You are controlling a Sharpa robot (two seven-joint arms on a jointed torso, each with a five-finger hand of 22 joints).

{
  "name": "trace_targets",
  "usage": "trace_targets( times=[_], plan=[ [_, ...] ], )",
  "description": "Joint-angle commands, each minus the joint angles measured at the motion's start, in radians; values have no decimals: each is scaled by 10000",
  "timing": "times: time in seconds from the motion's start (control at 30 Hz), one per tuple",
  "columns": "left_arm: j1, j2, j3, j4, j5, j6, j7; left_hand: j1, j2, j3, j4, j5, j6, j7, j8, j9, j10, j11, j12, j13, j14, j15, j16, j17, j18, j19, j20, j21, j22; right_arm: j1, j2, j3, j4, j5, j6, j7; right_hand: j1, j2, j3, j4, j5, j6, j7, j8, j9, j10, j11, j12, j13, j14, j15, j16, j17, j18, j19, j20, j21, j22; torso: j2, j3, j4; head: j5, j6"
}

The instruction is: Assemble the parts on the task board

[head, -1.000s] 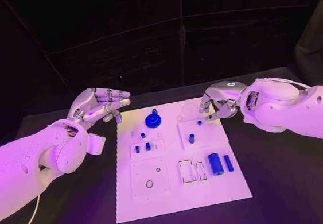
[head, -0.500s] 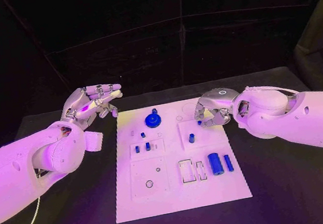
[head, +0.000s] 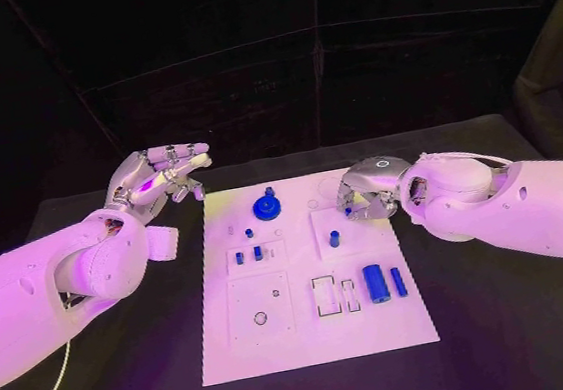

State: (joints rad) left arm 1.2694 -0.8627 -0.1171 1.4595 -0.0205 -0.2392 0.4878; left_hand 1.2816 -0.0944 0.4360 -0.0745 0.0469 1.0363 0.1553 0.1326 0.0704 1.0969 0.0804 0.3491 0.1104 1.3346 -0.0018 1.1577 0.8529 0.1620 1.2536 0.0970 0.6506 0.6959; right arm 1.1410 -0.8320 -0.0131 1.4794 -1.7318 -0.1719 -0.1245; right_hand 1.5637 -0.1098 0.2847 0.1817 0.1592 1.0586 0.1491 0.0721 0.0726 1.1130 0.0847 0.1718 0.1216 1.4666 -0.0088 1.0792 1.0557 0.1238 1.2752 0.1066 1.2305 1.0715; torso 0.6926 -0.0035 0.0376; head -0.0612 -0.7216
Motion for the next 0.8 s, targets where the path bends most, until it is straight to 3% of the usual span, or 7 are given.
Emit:
trace_targets(
  times=[0.03, 0.4, 0.53, 0.7, 0.8],
  plan=[
    [13, -11, 7, 19, 111, -16, 46, 35, 90, 0, -47, 44, 5, 28, 46, -12, -74, 23, 63, 14, -75, 14, -70, -22, 208, -81, 25, -67, -15, -15, 17, -15, -15, -51, 419, -23, 97, -1, 232, -89, -105, 208, -32, 37, 37, 208, -32, -34, -78, 296, 41, 255, 217, -200, 165, -34, 198, 262, -5, 0, -14, 2, -34],
    [13, -32, 6, 2, 111, -22, -83, 67, 110, 11, -66, 44, -12, 40, 43, -16, -101, 32, 76, 15, -88, 19, -83, -54, 207, -82, 27, -89, -30, -72, 63, -16, 43, -389, 335, -311, -77, 50, 886, -537, -372, 860, -188, 221, 143, 977, -232, -8, -201, 392, -103, 924, 759, -367, 605, -158, 870, 1153, 0, 0, 1, -9, -80],
    [13, -40, 6, -12, 111, -19, -110, 90, 121, 18, -81, 44, -22, 46, 41, -18, -118, 37, 85, 15, -95, 22, -88, -71, 206, -81, 28, -101, -39, -88, 48, -15, 100, -620, -168, -464, 21, 181, 1246, -842, -631, 1029, -215, 256, 176, 1198, -279, -13, -199, 387, -152, 956, 732, -435, 783, -213, 1126, 1499, 0, 1, -13, -7, -93],
    [13, -46, 5, -40, 111, -26, -130, 116, 135, 28, -99, 45, -29, 51, 41, -19, -133, 41, 97, 16, -104, 25, -96, -92, 206, -79, 30, -114, -48, -96, -39, -13, 321, -640, -834, -461, -118, 140, 1494, -1022, -641, 1055, -203, 216, 177, 1257, -277, -87, -214, 373, -145, 967, 682, -475, 873, -222, 1285, 1706, -6, 14, -17, 10, -88],
    [12, -49, 4, -49, 111, -19, -142, 116, 135, 28, -99, 45, -29, 51, 41, -19, -133, 41, 97, 16, -104, 25, -96, -92, 206, -79, 30, -114, -48, -96, -162, -11, 543, -534, -1114, -416, -265, 84, 1639, -1135, -648, 1053, -190, 175, 174, 1264, -272, -156, -228, 363, -135, 986, 657, -485, 886, -215, 1343, 1777, -11, 2, -8, -1, -90]
  ],
)
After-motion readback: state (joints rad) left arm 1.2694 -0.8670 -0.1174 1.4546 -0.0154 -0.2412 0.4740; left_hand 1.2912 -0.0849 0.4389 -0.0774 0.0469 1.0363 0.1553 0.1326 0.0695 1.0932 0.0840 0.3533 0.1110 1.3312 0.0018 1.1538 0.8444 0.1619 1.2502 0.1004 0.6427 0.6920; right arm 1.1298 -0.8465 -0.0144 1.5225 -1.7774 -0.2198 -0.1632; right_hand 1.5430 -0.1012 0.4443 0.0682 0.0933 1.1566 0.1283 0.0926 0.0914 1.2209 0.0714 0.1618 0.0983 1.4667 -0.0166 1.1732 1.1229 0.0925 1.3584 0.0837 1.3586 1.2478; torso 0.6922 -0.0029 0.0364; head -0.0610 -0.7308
